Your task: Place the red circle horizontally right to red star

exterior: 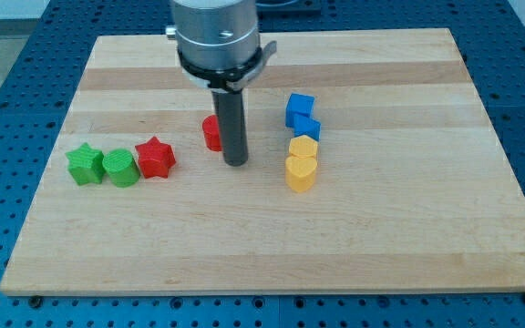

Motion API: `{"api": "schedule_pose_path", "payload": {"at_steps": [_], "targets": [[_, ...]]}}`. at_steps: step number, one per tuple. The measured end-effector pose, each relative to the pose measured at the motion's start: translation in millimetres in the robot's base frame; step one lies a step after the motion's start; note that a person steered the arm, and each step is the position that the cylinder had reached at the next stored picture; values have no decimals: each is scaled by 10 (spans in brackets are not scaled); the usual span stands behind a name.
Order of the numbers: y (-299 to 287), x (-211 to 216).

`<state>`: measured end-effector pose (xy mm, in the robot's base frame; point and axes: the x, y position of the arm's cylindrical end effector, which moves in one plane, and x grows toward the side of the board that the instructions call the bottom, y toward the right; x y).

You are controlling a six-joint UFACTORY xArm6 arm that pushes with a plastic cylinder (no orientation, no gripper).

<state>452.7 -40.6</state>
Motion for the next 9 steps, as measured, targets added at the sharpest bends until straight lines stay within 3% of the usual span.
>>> {"api": "schedule_pose_path", "payload": {"at_steps": [2,3,5,7,8,9], "targets": [[215,-1001],[-19,-1271],[-535,-777],[-616,-209],[-616,-387],[-591,-845]]}}
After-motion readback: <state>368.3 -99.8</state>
